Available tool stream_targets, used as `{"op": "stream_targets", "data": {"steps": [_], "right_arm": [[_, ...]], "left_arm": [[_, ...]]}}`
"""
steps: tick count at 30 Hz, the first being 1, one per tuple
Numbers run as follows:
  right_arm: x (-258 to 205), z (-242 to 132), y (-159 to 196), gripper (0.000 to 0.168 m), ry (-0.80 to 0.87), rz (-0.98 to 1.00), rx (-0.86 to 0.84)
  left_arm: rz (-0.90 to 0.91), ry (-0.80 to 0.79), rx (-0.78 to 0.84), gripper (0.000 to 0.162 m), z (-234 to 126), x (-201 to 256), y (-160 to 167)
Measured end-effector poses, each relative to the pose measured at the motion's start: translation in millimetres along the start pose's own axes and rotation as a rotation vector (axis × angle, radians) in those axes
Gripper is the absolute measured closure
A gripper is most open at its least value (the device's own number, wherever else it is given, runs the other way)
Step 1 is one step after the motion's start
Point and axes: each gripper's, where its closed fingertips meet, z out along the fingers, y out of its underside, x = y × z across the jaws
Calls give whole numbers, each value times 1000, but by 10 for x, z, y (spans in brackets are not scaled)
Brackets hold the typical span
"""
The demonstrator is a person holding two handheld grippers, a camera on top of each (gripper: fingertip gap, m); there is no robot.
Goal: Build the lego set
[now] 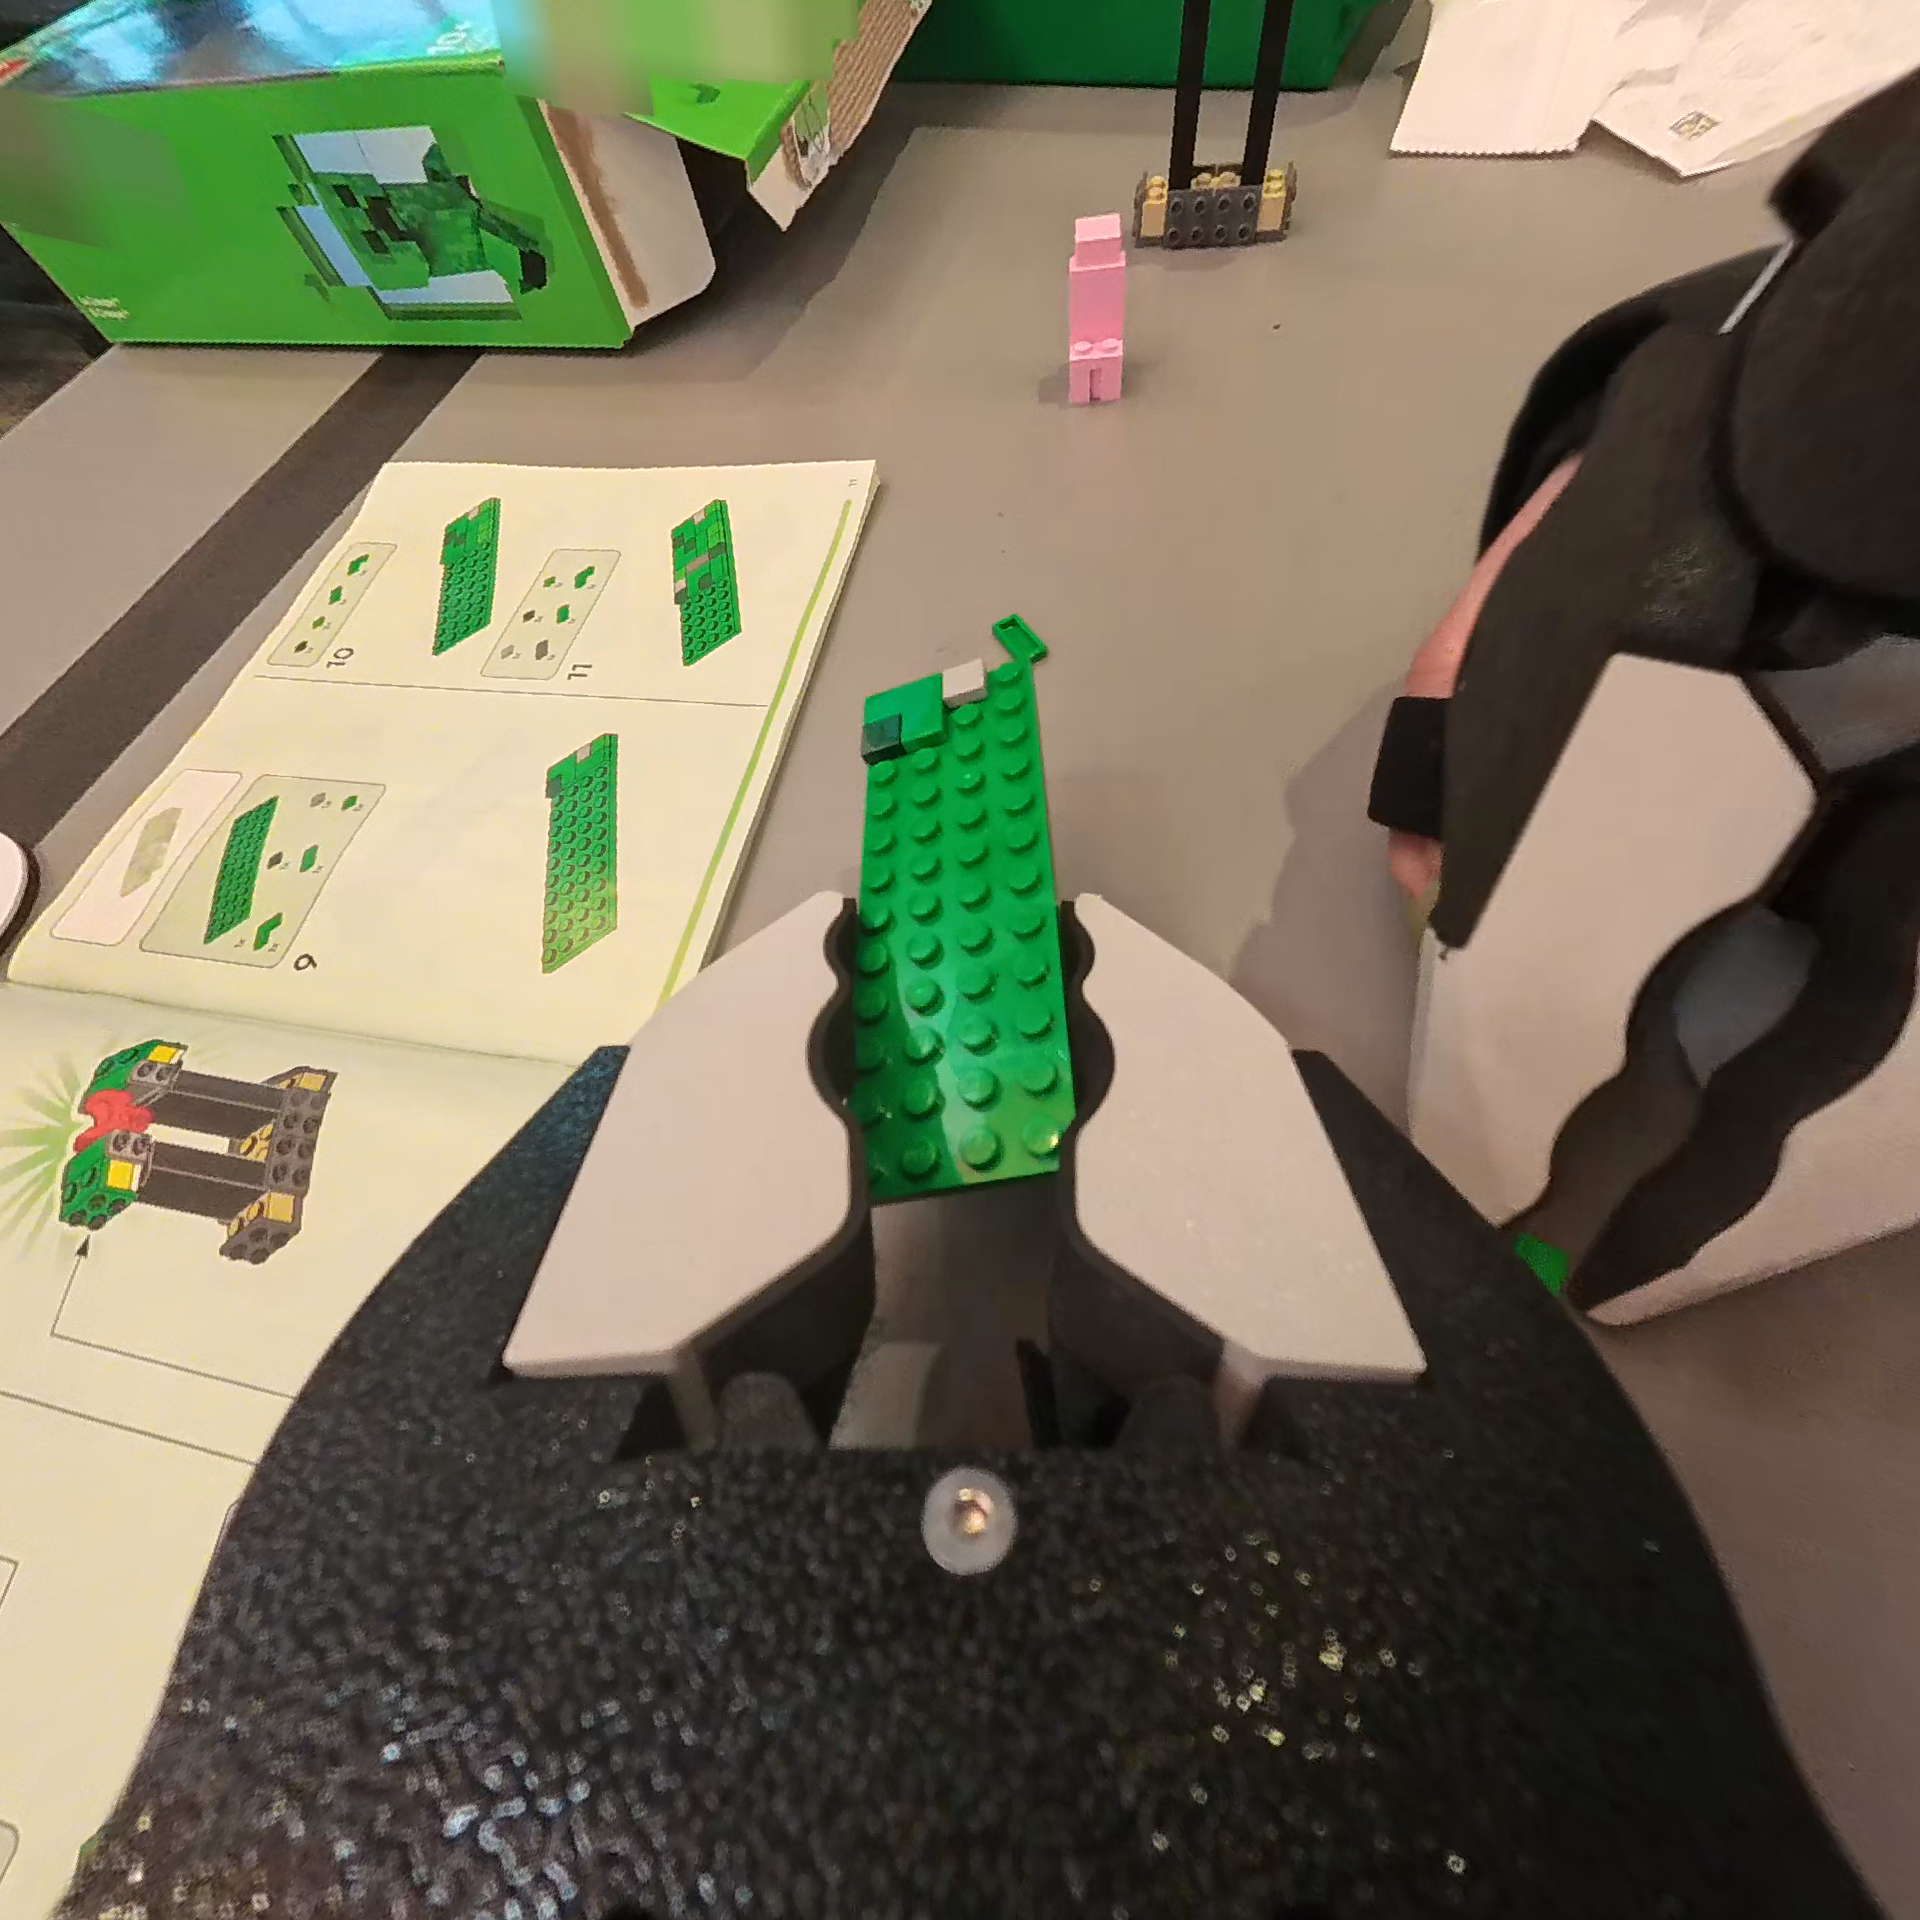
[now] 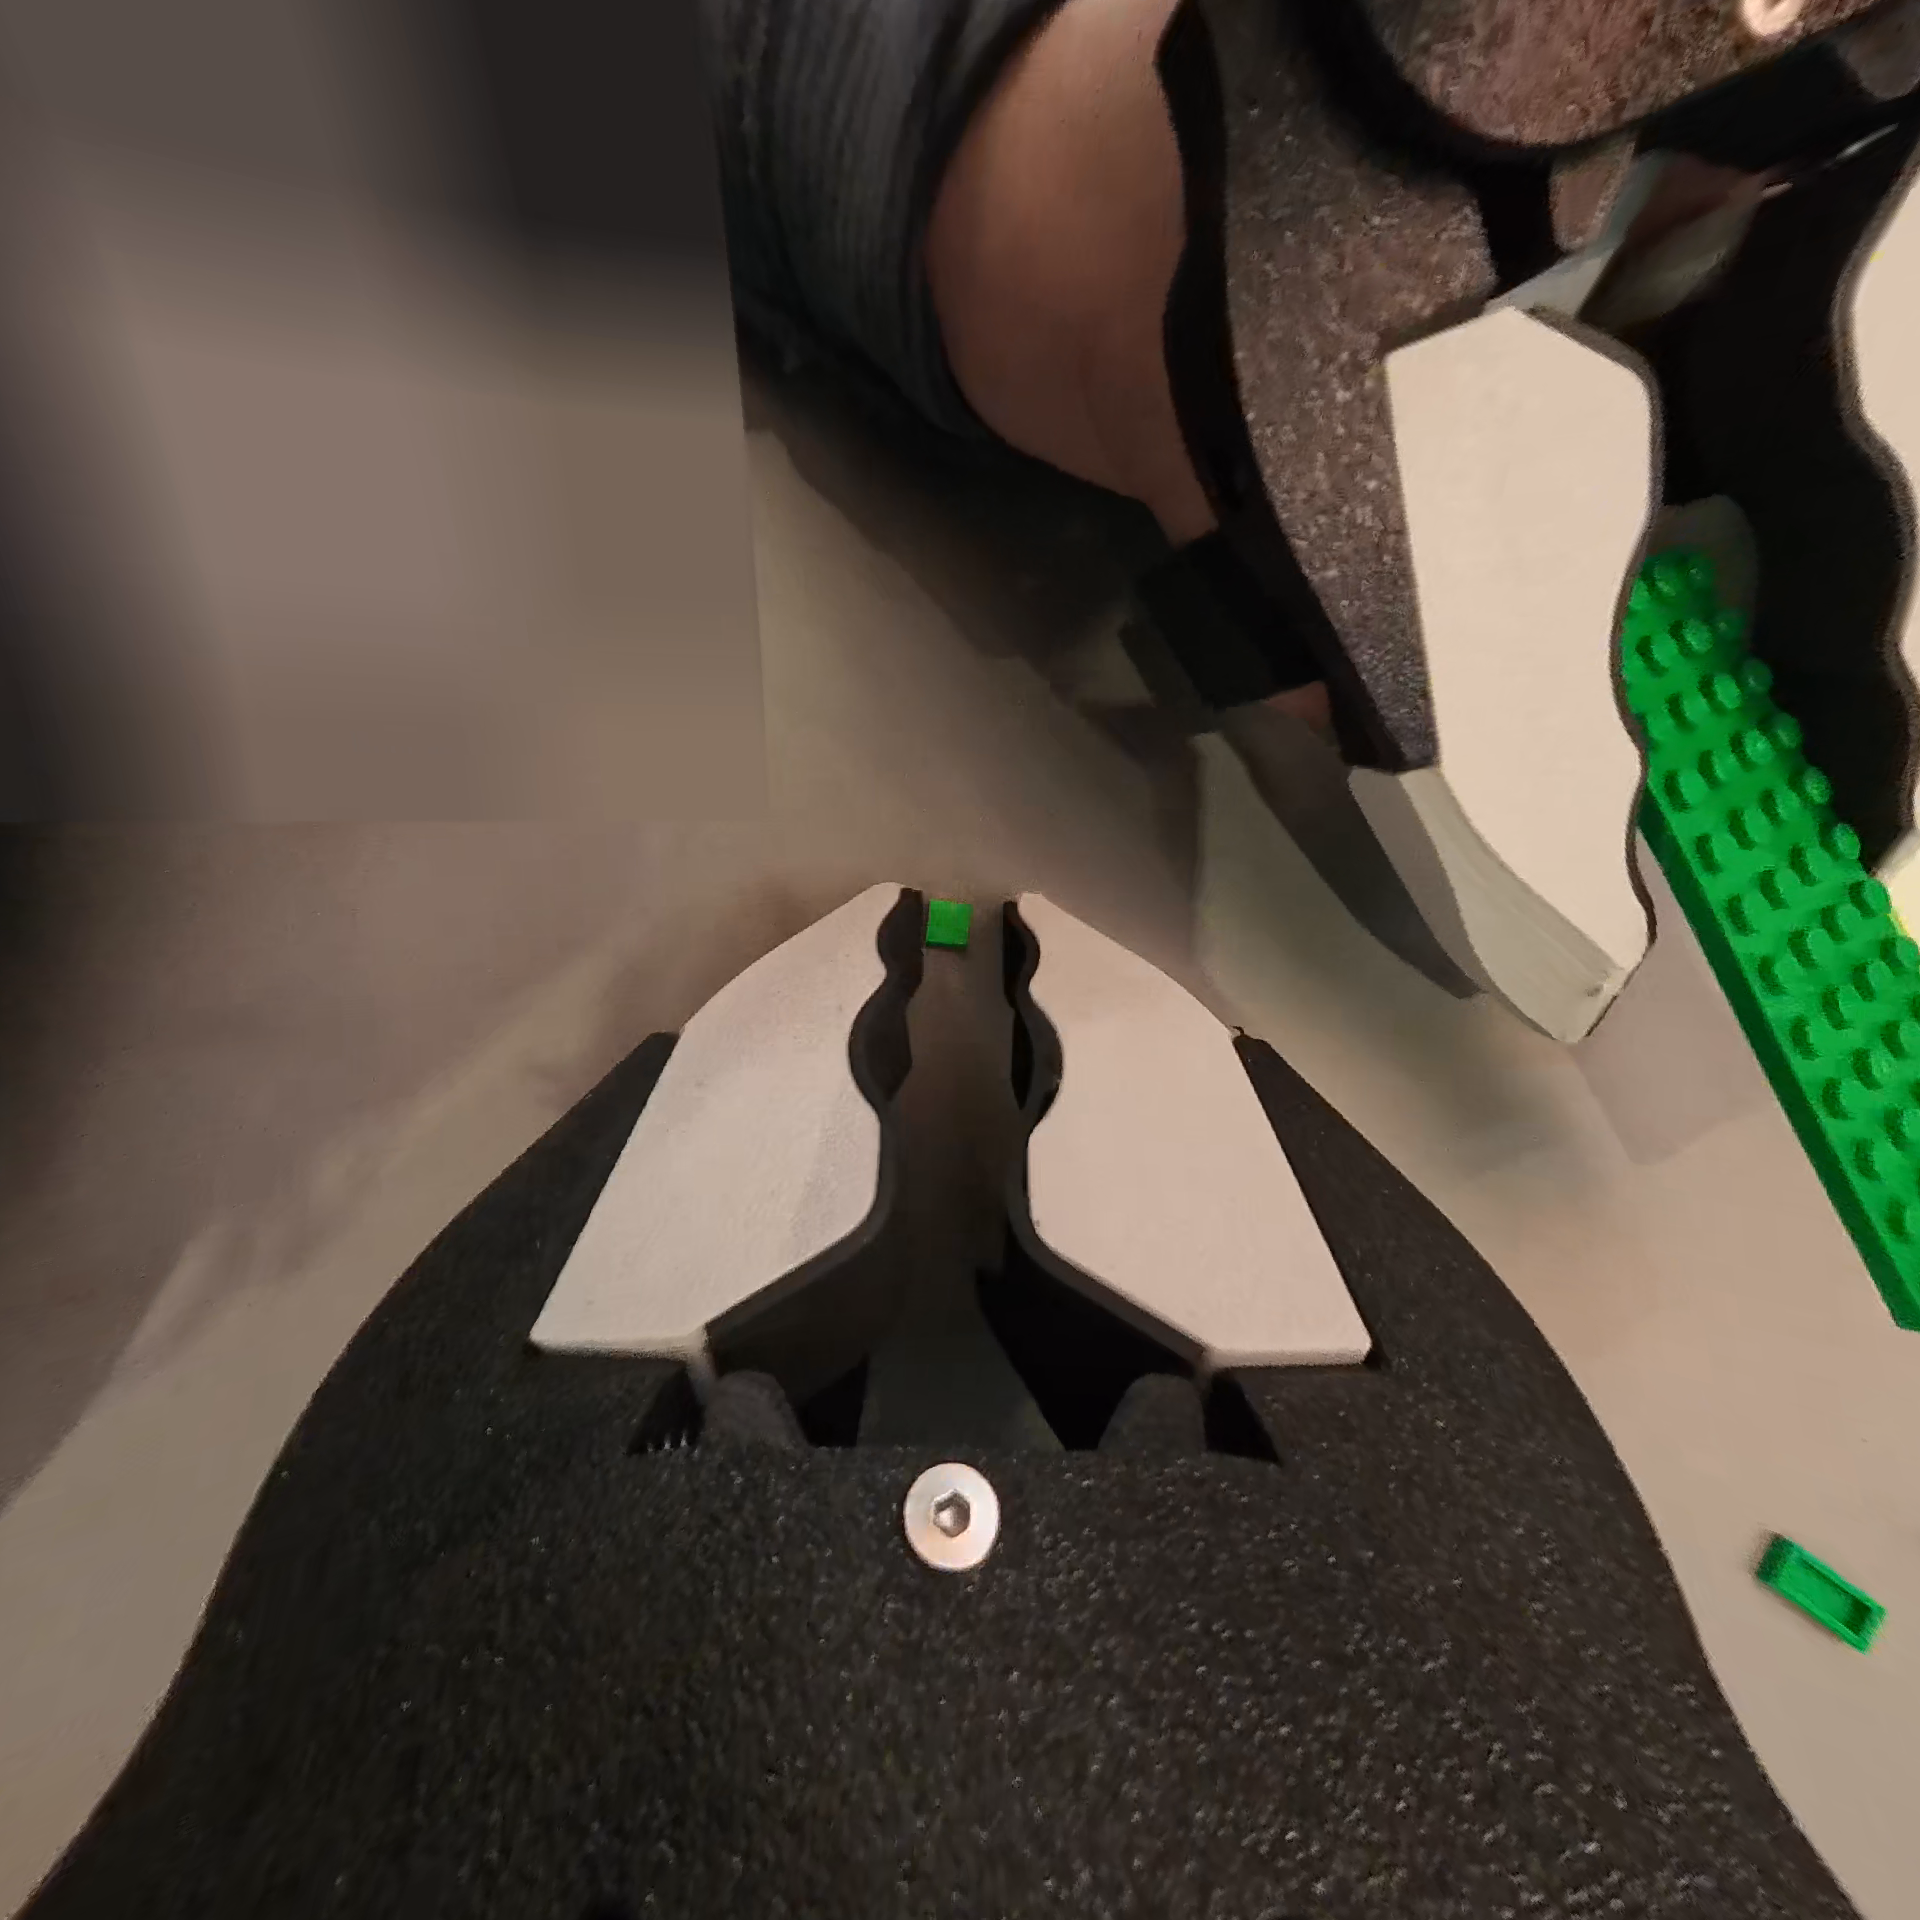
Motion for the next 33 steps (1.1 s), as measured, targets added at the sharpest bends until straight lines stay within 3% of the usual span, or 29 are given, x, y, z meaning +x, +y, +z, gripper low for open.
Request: {"op": "stream_targets", "data": {"steps": [6,12,21,28,33], "right_arm": [[20,-8,28,161,78,-29,-89],[147,-103,63,160,138,26,-67],[968,-965,-24,161,575,477,270],[1064,-947,62,161,690,544,189],[1051,-901,70,161,661,585,189]], "left_arm": [[2,-2,-5,126,3,-2,6],[-5,-19,-1,126,-2,-27,1],[17,-78,73,127,-33,-5,-113],[133,-92,84,127,-23,100,-158],[161,-104,77,127,-18,110,-154]]}}
